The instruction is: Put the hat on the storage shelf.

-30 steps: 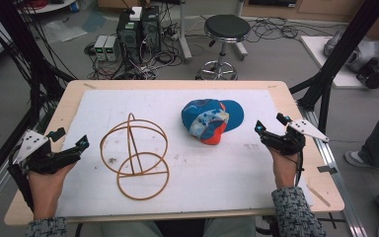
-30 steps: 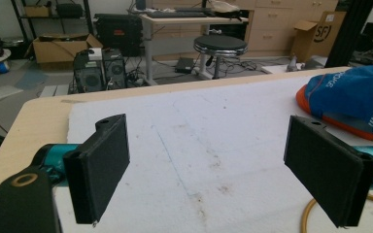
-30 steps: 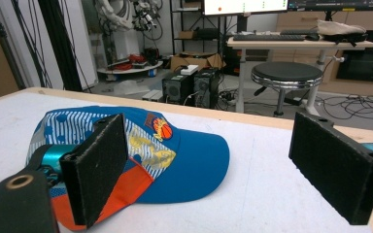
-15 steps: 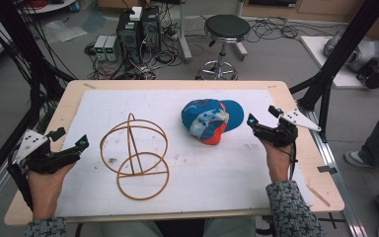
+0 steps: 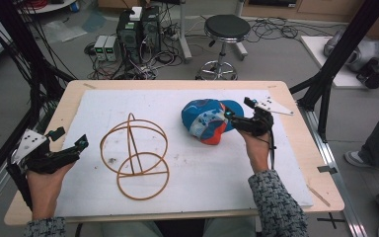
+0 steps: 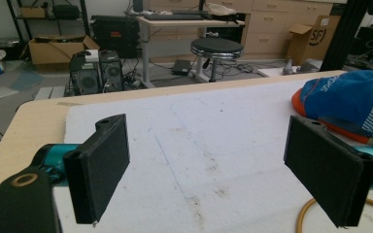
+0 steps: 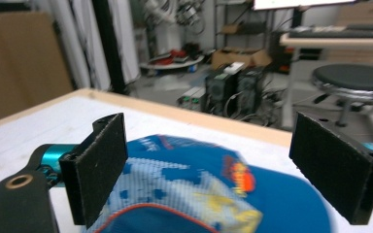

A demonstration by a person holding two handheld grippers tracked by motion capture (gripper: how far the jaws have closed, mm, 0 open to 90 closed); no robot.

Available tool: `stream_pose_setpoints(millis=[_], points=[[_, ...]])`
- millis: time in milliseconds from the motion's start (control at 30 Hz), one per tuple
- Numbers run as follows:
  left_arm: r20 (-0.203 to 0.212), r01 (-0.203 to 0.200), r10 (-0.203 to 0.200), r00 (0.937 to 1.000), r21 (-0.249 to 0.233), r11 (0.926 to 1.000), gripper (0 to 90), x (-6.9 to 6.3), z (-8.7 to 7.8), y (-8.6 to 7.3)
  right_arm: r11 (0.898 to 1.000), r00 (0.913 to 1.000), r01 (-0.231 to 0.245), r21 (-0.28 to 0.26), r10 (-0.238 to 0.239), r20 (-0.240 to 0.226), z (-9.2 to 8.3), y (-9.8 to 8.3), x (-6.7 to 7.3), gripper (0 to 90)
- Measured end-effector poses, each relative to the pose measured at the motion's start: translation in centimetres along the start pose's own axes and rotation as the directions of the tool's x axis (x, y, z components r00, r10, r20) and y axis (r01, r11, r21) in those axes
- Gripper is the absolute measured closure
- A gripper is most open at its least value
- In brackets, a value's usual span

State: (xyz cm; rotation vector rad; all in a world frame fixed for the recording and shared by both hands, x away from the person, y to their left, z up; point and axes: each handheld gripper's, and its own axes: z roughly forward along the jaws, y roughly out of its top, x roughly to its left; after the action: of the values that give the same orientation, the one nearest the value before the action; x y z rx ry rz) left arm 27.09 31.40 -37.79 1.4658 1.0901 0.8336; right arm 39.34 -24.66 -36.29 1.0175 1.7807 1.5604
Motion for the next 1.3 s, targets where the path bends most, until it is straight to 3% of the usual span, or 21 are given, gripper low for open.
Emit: stream_pose_setpoints(millis=[233, 300, 433, 600, 733, 967, 1133, 1300], points=[[0.002, 0.003, -0.003, 1.0000, -0.008, 1.0000, 16.9, 0.0, 0.0, 0.1, 0.997, 0.9954, 0.025, 0.077, -0.017, -0.094, 3.9, -0.5, 2.4, 13.6], [0.002, 0.004, -0.004, 1.0000, -0.006, 1.0000, 16.9, 0.0, -0.1, 0.1, 0.998, 0.9937, 0.025, 0.065, -0.018, -0.111, 4.7, -0.7, 2.9, 14.3], [0.002, 0.007, -0.007, 1.0000, -0.011, 0.9999, 16.9, 0.1, -0.1, 0.1, 0.994, 0.9918, 0.041, 0.097, -0.029, -0.124, 5.9, -1.2, 3.4, 16.1], [-0.002, 0.003, -0.003, 1.0000, -0.013, 0.9999, 17.1, 0.1, -0.2, 0.2, 0.992, 0.9909, 0.062, 0.114, -0.047, -0.126, 6.5, -1.6, 3.8, 18.4], [0.001, 0.004, -0.004, 1.0000, -0.013, 0.9999, 17.1, 0.1, -0.2, 0.2, 0.984, 0.9904, 0.111, 0.141, -0.097, -0.098, 7.0, -1.9, 4.1, 22.4], [-0.001, 0.006, -0.006, 1.0000, -0.012, 0.9999, 17.1, 0.2, -0.1, 0.1, 0.975, 0.9879, 0.138, 0.172, -0.123, -0.095, 7.4, -2.3, 4.2, 26.4], [0.002, 0.002, -0.002, 1.0000, -0.006, 1.0000, 17.1, 0.2, 0.0, 0.0, 0.968, 0.9868, 0.157, 0.197, -0.146, -0.070, 7.7, -2.6, 4.1, 34.4], [0.002, 0.005, -0.005, 1.0000, -0.005, 1.0000, 17.1, 0.2, 0.1, 0.0, 0.958, 0.9827, 0.184, 0.220, -0.173, -0.066, 7.9, -2.8, 4.2, 50.1]])
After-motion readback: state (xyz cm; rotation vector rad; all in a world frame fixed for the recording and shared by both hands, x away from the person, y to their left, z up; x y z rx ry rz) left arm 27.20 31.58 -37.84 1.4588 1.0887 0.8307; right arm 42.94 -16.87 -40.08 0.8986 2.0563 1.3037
